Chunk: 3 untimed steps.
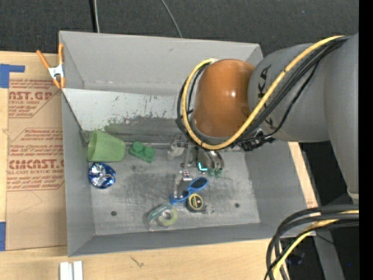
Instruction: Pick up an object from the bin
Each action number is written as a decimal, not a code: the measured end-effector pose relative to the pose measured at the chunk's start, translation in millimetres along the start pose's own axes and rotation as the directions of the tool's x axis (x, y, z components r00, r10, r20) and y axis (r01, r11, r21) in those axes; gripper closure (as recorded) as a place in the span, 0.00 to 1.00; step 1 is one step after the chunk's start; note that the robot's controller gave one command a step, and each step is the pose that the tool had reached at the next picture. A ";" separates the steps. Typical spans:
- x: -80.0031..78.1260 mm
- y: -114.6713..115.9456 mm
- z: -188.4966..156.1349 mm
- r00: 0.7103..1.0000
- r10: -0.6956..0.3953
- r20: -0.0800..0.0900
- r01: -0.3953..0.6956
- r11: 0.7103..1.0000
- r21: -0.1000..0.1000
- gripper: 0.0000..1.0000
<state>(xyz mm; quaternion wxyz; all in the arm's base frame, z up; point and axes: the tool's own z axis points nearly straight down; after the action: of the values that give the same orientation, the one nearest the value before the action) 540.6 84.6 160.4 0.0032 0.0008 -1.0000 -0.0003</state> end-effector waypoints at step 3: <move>39.4 -49.1 61.1 0.747 -0.665 0.007 0.665 0.747 0.004 0.00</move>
Offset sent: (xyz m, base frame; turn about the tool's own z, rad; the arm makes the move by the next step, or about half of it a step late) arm 0.0006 -0.0919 -0.0904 -0.2258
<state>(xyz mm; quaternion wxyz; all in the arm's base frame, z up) 500.9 35.5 99.6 -0.0010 0.3567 -0.9342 -0.0005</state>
